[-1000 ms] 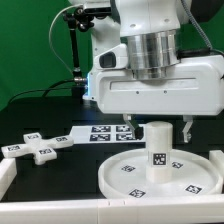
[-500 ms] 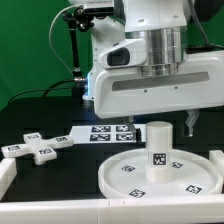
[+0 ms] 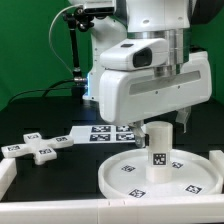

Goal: Assemble round table

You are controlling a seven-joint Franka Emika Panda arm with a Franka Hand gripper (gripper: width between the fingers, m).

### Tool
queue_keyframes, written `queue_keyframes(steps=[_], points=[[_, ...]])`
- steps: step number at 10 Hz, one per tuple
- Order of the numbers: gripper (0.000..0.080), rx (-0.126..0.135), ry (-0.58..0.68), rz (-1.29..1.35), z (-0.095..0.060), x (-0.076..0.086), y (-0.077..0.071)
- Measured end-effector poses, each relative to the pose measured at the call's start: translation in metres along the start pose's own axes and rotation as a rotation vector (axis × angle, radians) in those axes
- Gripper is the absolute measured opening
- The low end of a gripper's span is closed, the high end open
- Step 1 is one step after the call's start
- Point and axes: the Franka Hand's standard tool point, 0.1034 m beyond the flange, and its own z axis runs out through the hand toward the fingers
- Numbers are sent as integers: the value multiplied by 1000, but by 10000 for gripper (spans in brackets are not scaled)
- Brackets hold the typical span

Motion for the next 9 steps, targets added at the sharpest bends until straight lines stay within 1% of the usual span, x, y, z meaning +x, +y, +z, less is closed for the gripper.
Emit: queue_keyframes(steps=[2, 5, 6, 7, 9], points=[[649, 0, -1, -134, 0, -1, 1], [649, -8, -8, -343, 0, -2, 4], [649, -25, -22, -470, -2, -1, 5], [649, -35, -35, -582, -4, 2, 6], [649, -41, -58, -746, -3, 3, 2]])
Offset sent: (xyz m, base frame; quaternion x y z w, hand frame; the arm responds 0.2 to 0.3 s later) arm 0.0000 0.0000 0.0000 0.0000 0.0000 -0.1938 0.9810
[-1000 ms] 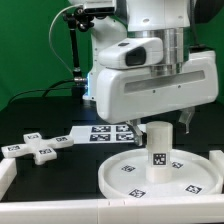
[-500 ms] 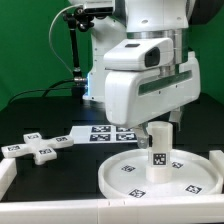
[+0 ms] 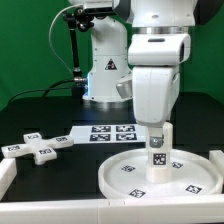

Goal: Assemble round table

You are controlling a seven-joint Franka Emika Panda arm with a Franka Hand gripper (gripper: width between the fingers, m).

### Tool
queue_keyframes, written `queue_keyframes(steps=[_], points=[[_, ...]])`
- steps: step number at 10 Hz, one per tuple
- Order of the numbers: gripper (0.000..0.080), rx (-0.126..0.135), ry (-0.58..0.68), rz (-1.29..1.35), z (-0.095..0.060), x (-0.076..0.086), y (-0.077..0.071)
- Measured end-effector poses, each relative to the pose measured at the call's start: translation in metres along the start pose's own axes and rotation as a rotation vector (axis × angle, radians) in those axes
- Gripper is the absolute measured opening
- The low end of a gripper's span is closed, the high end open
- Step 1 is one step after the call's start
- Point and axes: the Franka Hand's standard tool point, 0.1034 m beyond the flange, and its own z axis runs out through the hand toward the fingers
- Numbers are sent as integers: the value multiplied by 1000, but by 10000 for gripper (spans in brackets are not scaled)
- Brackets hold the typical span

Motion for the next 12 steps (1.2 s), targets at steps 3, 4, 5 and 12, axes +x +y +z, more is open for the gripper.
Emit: queue_keyframes(steps=[3, 4, 5, 12], points=[[649, -7, -23, -191, 0, 1, 0], [649, -8, -29, -252, 0, 1, 0], [649, -7, -33, -319, 0, 0, 0], [409, 6, -40, -316, 3, -4, -3]])
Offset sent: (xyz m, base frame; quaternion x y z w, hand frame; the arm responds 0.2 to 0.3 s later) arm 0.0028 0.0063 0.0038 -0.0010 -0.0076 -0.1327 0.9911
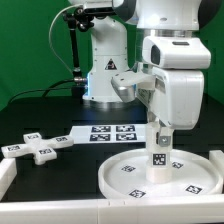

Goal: Assemble round table

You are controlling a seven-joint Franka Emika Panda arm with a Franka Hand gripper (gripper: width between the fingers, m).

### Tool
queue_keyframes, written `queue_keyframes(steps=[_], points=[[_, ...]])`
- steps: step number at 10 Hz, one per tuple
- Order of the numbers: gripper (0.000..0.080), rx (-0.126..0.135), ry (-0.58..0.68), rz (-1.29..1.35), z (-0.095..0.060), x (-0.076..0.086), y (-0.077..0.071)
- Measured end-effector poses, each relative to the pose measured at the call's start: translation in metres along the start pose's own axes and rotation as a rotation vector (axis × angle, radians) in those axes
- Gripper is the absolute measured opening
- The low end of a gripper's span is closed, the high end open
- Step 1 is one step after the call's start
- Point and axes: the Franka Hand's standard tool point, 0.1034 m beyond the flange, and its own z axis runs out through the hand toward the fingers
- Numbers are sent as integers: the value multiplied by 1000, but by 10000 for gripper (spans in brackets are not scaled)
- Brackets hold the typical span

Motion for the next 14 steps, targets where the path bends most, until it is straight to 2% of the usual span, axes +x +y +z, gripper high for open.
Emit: queue_keyframes(steps=[1, 2, 3, 7, 9, 12, 14], points=[[409, 4, 1, 26, 0, 0, 0], [409, 27, -1, 168, -1, 0, 0], [409, 34, -4, 251, -1, 0, 0], [409, 34, -6, 533, 0, 0, -1], [409, 18, 23, 777, 0, 0, -6], [409, 13, 41, 1018, 0, 4, -8], [409, 21, 46, 1157, 0, 4, -8]])
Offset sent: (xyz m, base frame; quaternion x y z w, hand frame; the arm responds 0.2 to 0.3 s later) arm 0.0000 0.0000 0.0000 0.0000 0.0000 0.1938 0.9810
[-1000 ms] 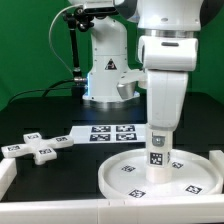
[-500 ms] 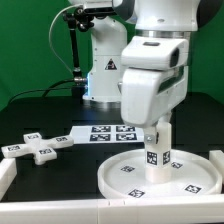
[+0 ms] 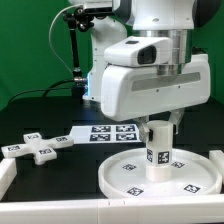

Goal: Assemble round table

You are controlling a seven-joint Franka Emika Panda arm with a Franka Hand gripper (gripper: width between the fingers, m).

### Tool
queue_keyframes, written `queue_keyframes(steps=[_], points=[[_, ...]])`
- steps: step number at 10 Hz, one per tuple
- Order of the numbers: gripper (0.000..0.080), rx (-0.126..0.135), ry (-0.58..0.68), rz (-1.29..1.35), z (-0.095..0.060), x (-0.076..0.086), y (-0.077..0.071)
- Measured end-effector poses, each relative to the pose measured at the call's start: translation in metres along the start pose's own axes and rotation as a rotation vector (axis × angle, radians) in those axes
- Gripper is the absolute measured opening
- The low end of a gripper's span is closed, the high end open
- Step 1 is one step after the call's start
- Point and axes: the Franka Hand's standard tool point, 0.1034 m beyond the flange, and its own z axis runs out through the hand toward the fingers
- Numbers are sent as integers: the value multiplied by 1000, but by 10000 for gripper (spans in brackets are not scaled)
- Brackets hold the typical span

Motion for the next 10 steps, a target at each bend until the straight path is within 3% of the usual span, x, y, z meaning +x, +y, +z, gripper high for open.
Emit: queue_keyframes(steps=[5, 10], points=[[409, 18, 3, 513, 0, 0, 0], [409, 42, 9, 810, 1, 1, 1]])
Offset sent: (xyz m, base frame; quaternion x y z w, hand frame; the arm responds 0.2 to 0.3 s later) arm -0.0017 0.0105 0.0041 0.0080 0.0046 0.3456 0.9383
